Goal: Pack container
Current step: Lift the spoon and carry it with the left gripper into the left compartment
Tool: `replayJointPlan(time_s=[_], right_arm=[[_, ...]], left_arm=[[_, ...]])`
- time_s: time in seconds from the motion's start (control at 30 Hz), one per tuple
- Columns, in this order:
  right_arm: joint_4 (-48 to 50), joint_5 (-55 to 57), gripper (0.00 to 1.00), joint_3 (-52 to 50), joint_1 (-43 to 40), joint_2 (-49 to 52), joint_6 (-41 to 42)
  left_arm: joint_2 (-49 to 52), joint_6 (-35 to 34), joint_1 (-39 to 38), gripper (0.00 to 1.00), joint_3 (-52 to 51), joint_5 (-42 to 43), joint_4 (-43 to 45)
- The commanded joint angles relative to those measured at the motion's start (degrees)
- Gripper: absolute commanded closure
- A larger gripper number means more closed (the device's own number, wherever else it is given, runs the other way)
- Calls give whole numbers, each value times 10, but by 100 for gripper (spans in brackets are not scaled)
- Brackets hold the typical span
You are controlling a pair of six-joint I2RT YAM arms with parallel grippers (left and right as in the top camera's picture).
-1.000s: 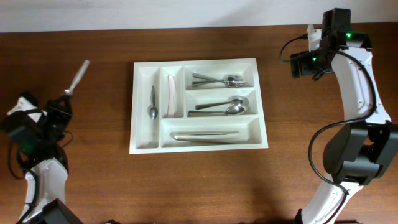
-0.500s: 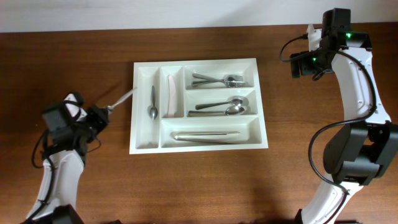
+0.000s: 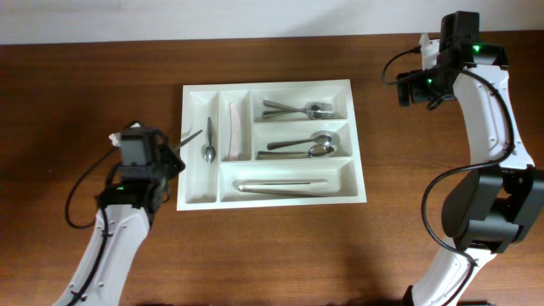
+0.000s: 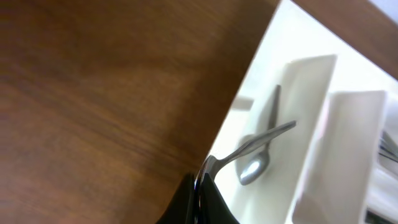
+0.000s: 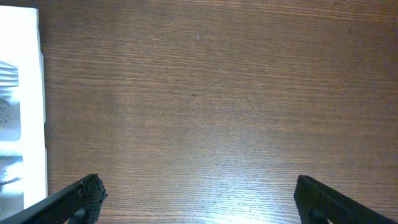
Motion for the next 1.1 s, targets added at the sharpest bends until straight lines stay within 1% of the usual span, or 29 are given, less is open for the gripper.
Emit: replayJointPlan(time_s=[0.0,0.1,0.33,0.47,0.7,1.07], right_arm=[[0,1,1,2,2,-12,-4],[0,1,1,2,2,-12,-4],[0,1,1,2,2,-12,-4],[0,1,1,2,2,-12,-4],[0,1,1,2,2,-12,-4],[0,1,1,2,2,-12,-4]], left_arm=[[-9,-71,-40,98,10,-118,-12],[-9,-95,-70,98,10,-140,-18],[-9,-101,-120,98,10,-144,-17],[-9,-125,-141,98,10,-194,-36],[-9,-129,-145,98,10,-258,-37],[-2,-129,-145,98,10,-253,-25]])
